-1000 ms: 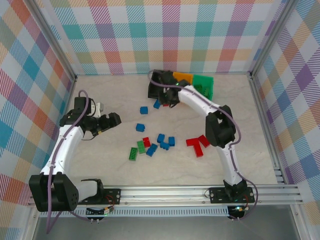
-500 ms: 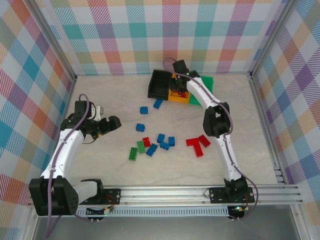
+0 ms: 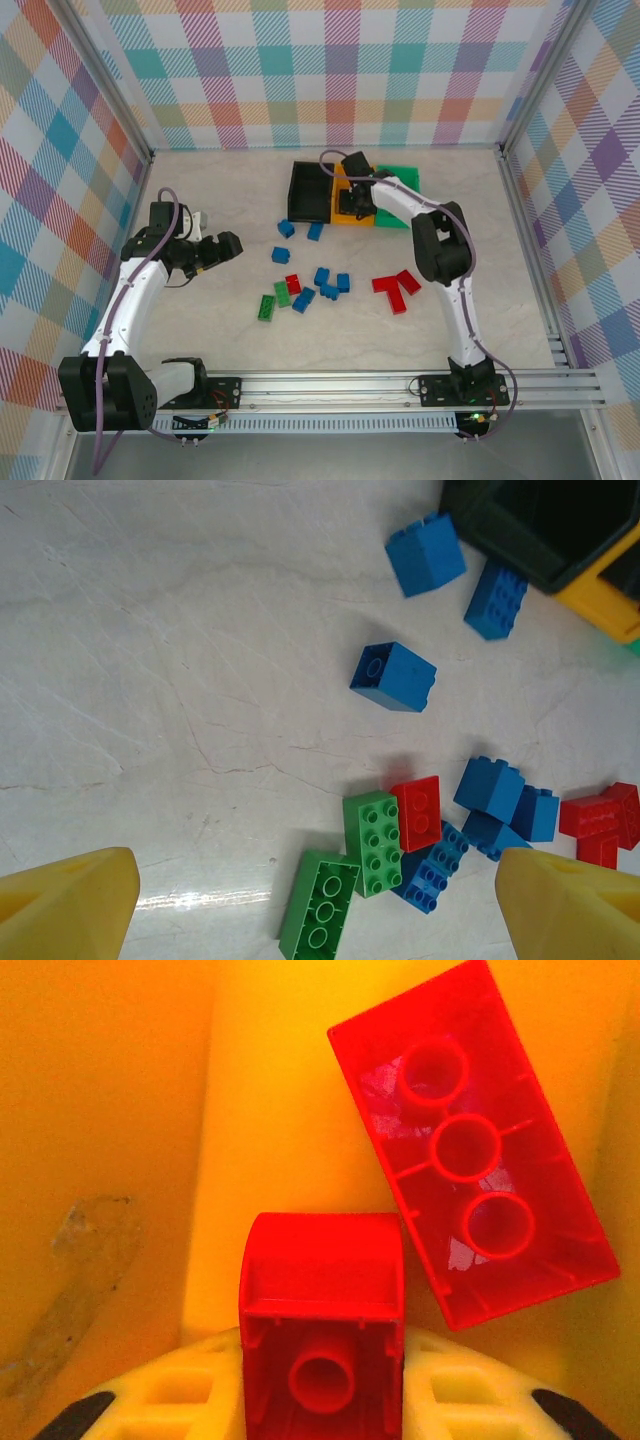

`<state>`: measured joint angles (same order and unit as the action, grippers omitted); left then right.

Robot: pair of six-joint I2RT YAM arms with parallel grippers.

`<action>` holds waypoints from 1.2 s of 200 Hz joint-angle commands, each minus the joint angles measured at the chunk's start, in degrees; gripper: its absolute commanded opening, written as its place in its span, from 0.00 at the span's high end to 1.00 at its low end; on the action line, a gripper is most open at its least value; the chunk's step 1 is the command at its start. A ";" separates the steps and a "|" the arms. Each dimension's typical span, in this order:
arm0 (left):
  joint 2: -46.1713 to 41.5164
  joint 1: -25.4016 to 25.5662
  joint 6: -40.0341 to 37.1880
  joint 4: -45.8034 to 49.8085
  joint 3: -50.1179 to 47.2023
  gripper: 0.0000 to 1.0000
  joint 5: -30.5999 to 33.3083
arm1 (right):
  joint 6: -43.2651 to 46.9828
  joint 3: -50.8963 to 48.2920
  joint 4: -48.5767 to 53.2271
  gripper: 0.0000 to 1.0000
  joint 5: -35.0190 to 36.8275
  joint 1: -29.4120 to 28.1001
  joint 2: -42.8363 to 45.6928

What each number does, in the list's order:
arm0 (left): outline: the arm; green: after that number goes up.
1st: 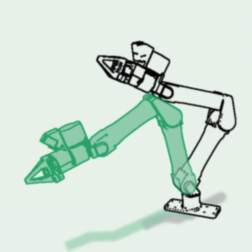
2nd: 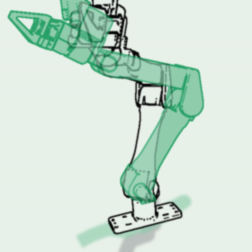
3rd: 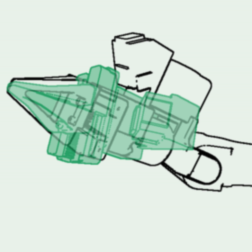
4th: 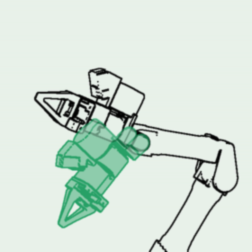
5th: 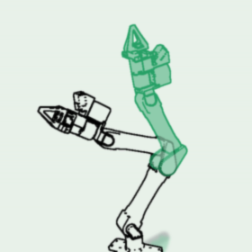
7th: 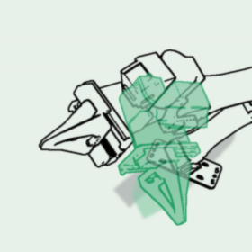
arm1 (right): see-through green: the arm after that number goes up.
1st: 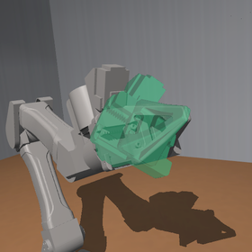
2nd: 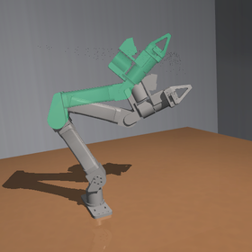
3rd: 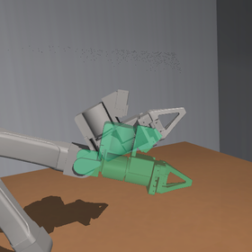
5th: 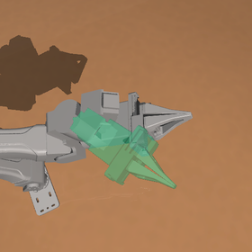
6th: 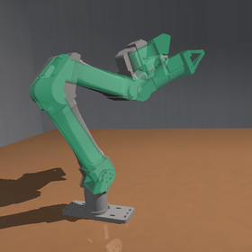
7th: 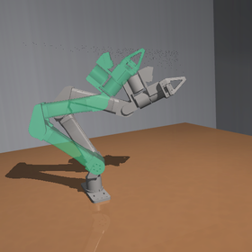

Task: Sort the legos into containers by color
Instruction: Move the container to the top-center of the table, then place the lego in the container.

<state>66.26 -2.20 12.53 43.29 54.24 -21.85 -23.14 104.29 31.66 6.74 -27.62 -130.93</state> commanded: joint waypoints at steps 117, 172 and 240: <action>-1.64 -0.62 0.07 -0.37 -1.00 0.08 -1.35 | -1.51 -10.09 0.53 0.41 4.04 -5.17 13.99; 0.44 -0.60 1.82 -1.79 -0.53 0.08 -3.03 | 1.03 -19.37 0.53 0.39 1.95 -5.85 27.35; 1.67 2.71 7.60 -3.18 0.77 0.10 -4.44 | 0.18 -27.51 1.69 0.40 2.77 -5.85 32.40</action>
<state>68.18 -1.72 16.78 40.82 54.11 -24.91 -21.87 81.10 32.12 9.85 -33.15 -102.39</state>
